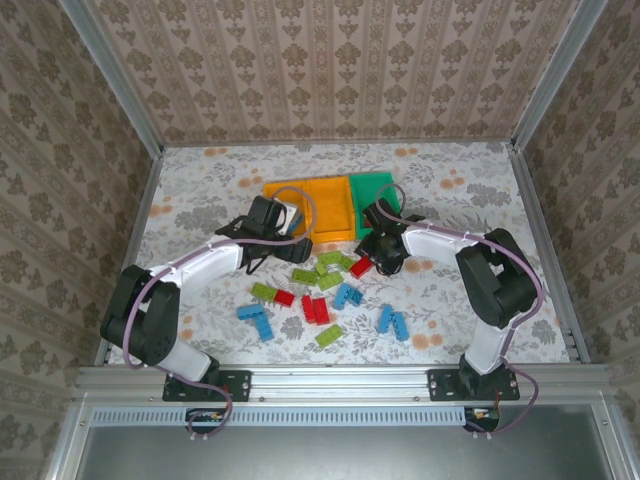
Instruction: Sort the legos into containers by color
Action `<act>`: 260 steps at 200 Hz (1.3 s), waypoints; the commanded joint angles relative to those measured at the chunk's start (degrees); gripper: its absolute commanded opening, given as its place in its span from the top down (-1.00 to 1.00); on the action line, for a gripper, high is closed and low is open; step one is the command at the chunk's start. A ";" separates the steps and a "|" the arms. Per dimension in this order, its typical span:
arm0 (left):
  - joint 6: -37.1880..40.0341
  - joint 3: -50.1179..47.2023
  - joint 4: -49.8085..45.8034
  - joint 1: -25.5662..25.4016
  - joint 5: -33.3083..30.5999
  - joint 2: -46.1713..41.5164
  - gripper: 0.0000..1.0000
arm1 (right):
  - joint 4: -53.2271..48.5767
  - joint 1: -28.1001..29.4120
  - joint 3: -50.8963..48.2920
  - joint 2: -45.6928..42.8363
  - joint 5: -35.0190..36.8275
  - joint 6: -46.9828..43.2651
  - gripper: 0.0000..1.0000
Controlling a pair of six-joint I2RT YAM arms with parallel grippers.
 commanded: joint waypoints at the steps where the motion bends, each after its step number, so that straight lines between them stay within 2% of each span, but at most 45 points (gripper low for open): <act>1: 1.39 -0.60 0.31 -0.24 -0.57 -0.22 -1.00 | -0.69 0.50 0.34 2.08 -2.06 0.22 -0.11; 35: 1.42 -0.60 0.13 -0.24 -0.61 -0.24 -1.00 | -1.04 -0.11 0.12 1.63 -1.75 -0.28 0.12; 51: 1.42 -0.72 0.07 -0.24 -0.85 -0.34 -1.00 | -1.25 -0.49 -0.17 1.12 -1.55 -0.54 0.14; 61: 1.34 -0.78 0.09 -0.24 -0.85 -0.28 -1.00 | -1.34 -0.80 -0.41 0.83 -1.53 -0.71 0.09; 85: 1.25 -0.91 0.22 -0.24 -0.86 -0.25 -1.00 | -1.67 -1.28 -0.77 0.14 -1.29 -0.90 -0.24; 126: 1.07 -1.25 0.75 -0.29 -0.75 -0.19 -1.00 | -1.96 -1.12 -1.68 -1.78 -2.80 0.05 -0.40; 203: 0.72 -3.33 3.10 -0.24 -0.31 -0.94 -1.00 | 0.43 0.92 -4.53 -3.10 -4.84 5.46 -0.43; 237: 0.72 -3.67 3.41 -0.22 -0.01 -1.10 -1.00 | 0.20 1.31 -2.26 -1.53 -5.17 5.21 -0.37; 260: 0.59 -4.11 3.64 -0.16 -0.21 -1.38 -1.00 | 0.43 1.28 -2.33 -0.76 -5.32 5.28 -0.24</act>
